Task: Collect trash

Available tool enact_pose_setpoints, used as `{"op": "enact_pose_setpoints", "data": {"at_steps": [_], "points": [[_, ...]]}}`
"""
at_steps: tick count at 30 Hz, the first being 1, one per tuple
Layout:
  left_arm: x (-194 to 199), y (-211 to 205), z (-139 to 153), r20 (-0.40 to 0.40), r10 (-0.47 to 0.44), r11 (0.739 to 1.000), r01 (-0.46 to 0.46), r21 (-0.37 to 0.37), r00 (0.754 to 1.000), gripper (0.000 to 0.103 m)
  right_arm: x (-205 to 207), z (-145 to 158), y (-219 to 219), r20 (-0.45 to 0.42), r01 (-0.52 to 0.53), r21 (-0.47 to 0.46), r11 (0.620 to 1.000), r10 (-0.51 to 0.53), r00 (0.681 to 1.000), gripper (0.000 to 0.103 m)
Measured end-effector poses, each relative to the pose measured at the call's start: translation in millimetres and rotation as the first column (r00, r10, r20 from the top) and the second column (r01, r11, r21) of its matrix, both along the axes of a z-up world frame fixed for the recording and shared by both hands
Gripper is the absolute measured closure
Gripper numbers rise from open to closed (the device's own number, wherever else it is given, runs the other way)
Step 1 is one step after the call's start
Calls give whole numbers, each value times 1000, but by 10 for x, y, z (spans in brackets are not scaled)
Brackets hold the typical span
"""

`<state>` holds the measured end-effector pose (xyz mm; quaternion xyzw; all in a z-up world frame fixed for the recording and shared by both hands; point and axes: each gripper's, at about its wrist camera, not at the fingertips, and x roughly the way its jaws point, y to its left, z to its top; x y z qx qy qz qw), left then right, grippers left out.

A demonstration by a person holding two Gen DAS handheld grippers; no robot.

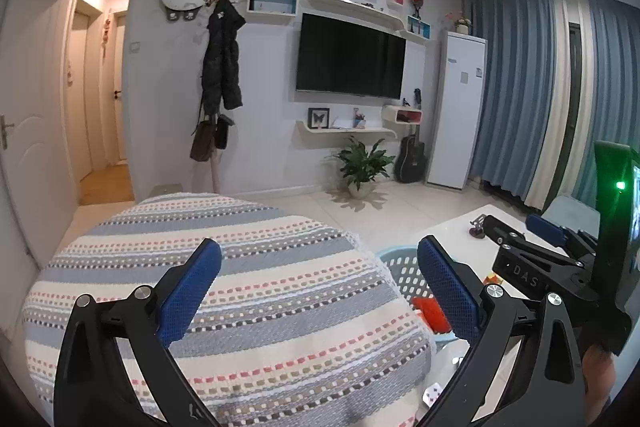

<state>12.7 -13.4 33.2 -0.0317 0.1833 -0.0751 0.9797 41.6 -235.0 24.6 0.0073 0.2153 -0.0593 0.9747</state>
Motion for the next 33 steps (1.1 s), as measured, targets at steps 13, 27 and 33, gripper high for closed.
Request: {"op": "enact_pose_setpoints", "data": {"at_steps": [13,27,33], "points": [[46,87,-113,-41,17,1000,-18,-19,999,8,-6,-88,81,-18,22,-43,999,-22,1000,40],[22,104,-122,-44,8,1000,-9,-26,999,8,-6,-98,67,-37,-2,-14,1000,1,999,40],[12,144,-125,-45,8,999,-9,-33,999,8,-30,-80,98,-33,-7,-20,1000,7,999,39]]}}
